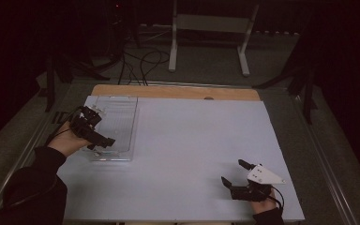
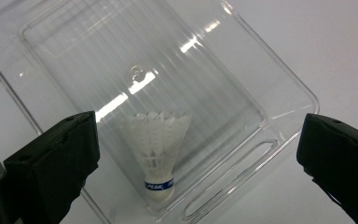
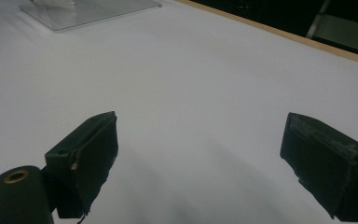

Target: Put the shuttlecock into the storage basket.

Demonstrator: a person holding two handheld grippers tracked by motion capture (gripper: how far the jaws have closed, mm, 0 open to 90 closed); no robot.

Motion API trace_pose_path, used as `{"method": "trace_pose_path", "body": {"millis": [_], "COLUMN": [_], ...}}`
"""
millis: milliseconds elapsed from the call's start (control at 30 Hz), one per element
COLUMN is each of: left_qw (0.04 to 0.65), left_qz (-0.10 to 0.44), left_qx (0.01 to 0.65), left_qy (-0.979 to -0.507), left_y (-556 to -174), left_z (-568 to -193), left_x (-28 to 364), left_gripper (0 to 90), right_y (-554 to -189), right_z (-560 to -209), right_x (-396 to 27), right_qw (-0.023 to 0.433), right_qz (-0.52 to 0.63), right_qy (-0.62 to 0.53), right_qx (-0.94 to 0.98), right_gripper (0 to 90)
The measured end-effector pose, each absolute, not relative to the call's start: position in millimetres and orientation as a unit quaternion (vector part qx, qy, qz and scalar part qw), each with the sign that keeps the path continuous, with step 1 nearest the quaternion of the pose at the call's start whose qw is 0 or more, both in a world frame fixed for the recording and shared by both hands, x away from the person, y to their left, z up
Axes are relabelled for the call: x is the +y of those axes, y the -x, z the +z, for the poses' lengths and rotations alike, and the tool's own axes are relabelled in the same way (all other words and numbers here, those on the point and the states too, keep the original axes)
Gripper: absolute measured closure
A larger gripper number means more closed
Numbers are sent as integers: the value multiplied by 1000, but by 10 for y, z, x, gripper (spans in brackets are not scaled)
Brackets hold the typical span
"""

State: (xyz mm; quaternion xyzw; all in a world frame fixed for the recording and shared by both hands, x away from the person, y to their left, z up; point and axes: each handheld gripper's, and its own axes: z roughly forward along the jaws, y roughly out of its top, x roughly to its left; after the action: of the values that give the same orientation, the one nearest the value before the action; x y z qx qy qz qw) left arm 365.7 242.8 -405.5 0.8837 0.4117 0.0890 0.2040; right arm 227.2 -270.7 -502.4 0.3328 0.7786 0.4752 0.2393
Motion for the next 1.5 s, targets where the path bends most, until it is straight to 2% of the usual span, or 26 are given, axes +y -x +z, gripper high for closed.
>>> {"method": "trace_pose_path", "body": {"millis": [700,1500], "left_qw": [216,239], "left_qz": [88,97], "left_qx": [404,355], "left_qy": [-884,-898], "left_y": [-3718,-3663], "left_z": [-3945,-3884], "left_x": [2119,1716], "left_gripper": [1,1], "right_y": [-2273,-2270], "right_z": [-5022,-5017], "right_x": [-2719,-2718], "right_qw": [240,242], "right_qz": [477,476], "right_qy": [-333,-331], "right_qx": [777,778], "right_gripper": [113,113]}}
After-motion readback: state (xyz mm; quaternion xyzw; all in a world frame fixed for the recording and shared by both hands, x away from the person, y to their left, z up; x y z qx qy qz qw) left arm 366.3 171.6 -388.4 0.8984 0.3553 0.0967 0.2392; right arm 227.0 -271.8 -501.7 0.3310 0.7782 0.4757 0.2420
